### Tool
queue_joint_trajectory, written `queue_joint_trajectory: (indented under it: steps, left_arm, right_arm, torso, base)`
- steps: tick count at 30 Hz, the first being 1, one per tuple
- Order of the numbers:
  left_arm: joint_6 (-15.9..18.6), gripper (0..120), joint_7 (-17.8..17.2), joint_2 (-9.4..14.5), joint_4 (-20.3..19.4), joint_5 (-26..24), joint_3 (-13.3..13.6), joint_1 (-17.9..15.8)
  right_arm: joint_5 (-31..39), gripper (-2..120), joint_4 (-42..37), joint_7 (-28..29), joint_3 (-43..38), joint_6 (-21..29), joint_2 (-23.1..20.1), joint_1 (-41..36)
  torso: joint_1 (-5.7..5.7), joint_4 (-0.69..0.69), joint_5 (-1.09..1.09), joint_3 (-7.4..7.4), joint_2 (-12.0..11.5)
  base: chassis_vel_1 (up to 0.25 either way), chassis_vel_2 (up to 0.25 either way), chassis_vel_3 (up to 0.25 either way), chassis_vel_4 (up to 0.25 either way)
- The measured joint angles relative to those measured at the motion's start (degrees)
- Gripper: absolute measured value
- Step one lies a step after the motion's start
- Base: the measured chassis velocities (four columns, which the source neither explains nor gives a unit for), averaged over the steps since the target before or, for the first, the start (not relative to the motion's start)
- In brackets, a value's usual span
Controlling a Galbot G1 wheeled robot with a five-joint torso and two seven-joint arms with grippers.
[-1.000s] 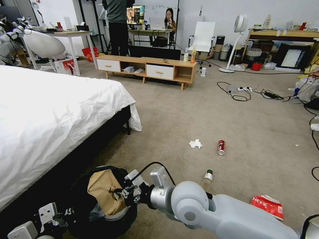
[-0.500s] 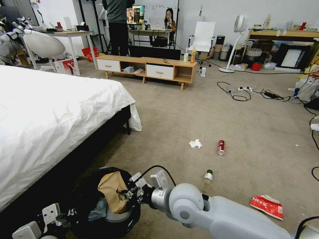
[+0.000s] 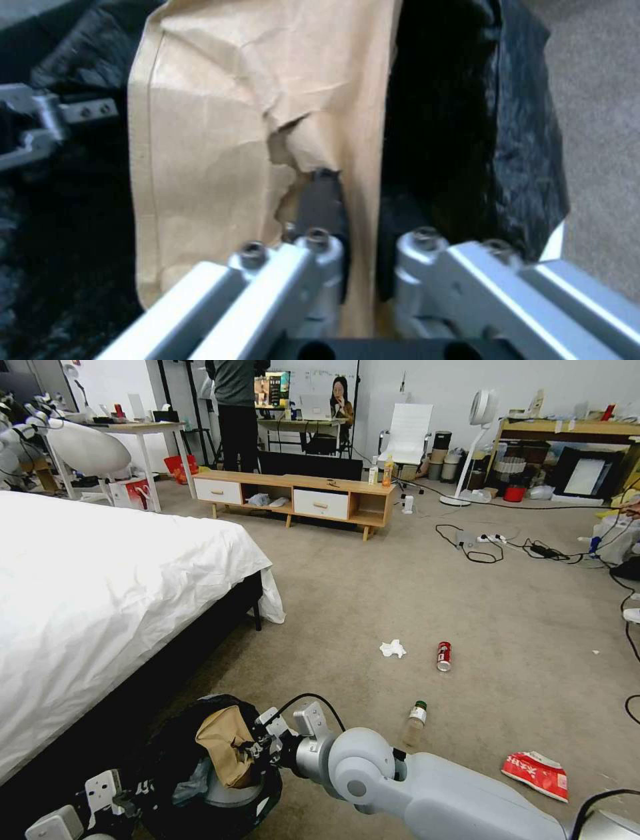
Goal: Pick up the trash bin and place the garbage on the floor into it.
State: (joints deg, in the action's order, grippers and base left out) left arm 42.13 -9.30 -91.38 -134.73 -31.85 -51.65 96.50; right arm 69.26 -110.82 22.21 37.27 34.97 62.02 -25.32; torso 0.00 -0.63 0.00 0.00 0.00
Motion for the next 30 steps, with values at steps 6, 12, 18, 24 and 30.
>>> queue_joint_trajectory:
  steps: [6,12,18,24,30]
  left_arm:
    - [0.00,2,0.03,0.04,0.37,0.05,0.07,-0.18]
    - [0.00,2,0.04,0.07,0.47,0.08,0.10,-0.28]
    - [0.00,2,0.04,0.12,0.55,0.11,0.09,-0.30]
    - [0.00,2,0.04,0.01,0.60,0.21,0.16,-0.27]
    - [0.00,2,0.04,-0.07,0.58,0.30,0.22,-0.12]
  right_arm:
    - [0.53,30,-1.47,0.31,-0.77,0.11,-0.06,0.12]
    - [0.99,53,-2.66,0.52,-1.43,0.20,-0.52,0.21]
    - [1.42,75,-4.23,0.95,-2.03,0.45,-1.07,-0.01]
    - [2.01,96,-5.21,1.70,-2.76,0.90,-1.50,-0.30]
    - [2.07,100,-6.13,2.13,-3.48,0.95,-1.77,-0.60]
  torso:
    - [0.00,0.00,0.00,0.00,0.00]
    - [0.00,0.00,0.00,0.00,0.00]
    - [0.00,0.00,0.00,0.00,0.00]
    - [0.00,0.00,0.00,0.00,0.00]
    - [0.00,0.00,0.00,0.00,0.00]
  base:
    - [0.000,0.000,0.000,0.000]
    - [0.000,0.000,0.000,0.000]
    - [0.000,0.000,0.000,0.000]
    - [0.000,0.000,0.000,0.000]
    - [0.000,0.000,0.000,0.000]
